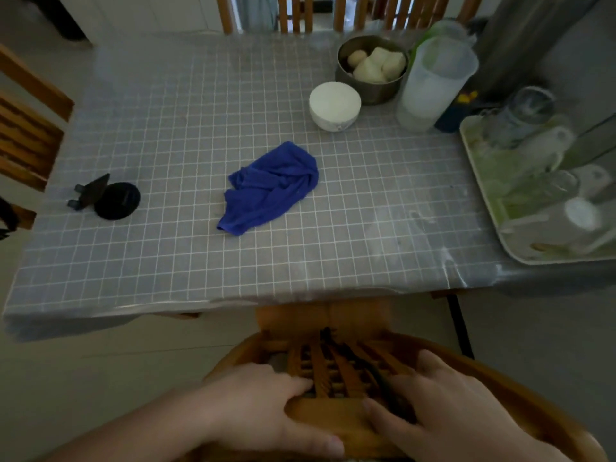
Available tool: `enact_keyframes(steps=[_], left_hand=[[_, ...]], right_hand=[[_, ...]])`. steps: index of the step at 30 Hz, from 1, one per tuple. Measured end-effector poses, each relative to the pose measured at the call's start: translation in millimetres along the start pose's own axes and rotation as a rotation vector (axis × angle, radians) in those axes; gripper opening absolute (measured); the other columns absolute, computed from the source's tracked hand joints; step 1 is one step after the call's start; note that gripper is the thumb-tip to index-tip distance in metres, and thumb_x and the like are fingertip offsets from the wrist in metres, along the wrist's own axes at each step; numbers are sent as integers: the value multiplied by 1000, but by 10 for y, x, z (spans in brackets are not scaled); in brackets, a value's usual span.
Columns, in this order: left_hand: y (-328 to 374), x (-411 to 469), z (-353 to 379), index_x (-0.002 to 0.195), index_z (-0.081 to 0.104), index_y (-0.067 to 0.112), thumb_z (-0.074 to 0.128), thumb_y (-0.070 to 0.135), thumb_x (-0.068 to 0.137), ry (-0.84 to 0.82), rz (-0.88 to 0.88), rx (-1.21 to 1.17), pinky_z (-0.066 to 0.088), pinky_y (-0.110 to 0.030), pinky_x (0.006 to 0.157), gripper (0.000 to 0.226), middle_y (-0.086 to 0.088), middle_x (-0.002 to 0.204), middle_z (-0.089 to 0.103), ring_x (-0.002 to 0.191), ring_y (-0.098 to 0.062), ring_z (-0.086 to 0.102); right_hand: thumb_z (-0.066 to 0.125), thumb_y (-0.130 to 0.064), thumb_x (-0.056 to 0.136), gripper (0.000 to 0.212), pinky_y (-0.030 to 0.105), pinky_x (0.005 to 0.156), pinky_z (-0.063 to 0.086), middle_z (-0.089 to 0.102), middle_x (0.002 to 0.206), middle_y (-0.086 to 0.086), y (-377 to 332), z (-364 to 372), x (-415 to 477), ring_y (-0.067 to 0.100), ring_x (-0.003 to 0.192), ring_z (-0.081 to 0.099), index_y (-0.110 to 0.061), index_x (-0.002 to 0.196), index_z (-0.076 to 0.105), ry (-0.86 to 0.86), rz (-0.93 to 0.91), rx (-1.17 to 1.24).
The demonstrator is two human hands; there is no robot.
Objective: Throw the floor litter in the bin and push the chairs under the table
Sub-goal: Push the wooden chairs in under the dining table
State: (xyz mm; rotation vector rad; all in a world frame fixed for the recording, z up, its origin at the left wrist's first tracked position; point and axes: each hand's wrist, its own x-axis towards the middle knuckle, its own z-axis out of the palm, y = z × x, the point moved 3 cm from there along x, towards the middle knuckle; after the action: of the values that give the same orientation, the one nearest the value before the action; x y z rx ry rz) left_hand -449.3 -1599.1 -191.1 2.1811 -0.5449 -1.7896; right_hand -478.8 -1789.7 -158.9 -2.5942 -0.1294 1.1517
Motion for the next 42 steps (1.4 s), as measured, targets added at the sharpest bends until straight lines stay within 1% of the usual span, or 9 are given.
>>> enact_keyframes(steps=[6,9,14,20,24,29,33,36,42], left_hand=[[332,353,-113,139,24,56,43,91,59,46,-23,-43,35,-27,93,89,6,139,44,123,-14,42],[414,485,-234,134,34,56,43,91,59,97,11,-55,37,-26,93,83,7,131,51,117,-13,47],[476,772,-398,125,48,48,37,99,50,99,22,-43,45,-30,90,92,8,111,57,97,-9,53],[461,894,-535,134,42,45,40,96,54,79,16,-59,45,-30,94,94,9,120,57,103,-9,53],[428,931,-515,136,36,49,43,91,61,52,9,-50,41,-25,87,86,12,109,50,99,-7,50],[335,1041,-437,135,31,53,45,94,53,-4,10,-133,43,-31,98,93,12,129,54,111,-8,52],[377,1110,-373,134,31,48,47,95,49,-24,20,-156,46,-34,95,99,9,123,56,106,-11,54],[439,1176,-320,138,28,42,46,97,47,-24,22,-132,49,-36,91,107,4,121,57,104,-16,56],[434,1199,-293,139,25,42,45,98,45,-21,7,-96,51,-35,81,111,3,112,58,96,-16,56]], right_hand=[[30,-81,78,61,17,70,39,43,85,-17,489,-308,80,-10,74,36,-40,110,62,24,-23,-52],[29,-81,78,65,19,72,42,47,88,-8,675,-342,210,-4,76,41,-33,102,64,17,0,-43],[31,-78,79,60,20,75,45,49,89,-7,925,-372,417,-3,79,45,-33,97,65,46,34,-12],[31,-75,82,57,16,68,40,49,83,-6,1003,-462,565,-8,75,39,-29,91,64,103,-10,-39],[30,-78,79,56,15,67,36,45,89,-13,1003,-411,617,-6,81,43,-37,98,62,84,-36,-1],[27,-75,83,57,15,79,28,37,81,-31,969,-323,668,-9,95,27,-44,122,54,70,-62,-10],[25,-72,83,58,15,82,36,46,85,-30,1065,-294,671,-6,100,33,-44,128,49,52,-48,1],[20,-72,81,59,18,82,42,57,93,-21,1165,-253,655,-4,100,37,-44,122,52,38,-53,-13],[11,-71,80,62,19,70,42,57,76,-13,1227,-170,655,-5,87,39,-37,97,60,87,-99,-43]])
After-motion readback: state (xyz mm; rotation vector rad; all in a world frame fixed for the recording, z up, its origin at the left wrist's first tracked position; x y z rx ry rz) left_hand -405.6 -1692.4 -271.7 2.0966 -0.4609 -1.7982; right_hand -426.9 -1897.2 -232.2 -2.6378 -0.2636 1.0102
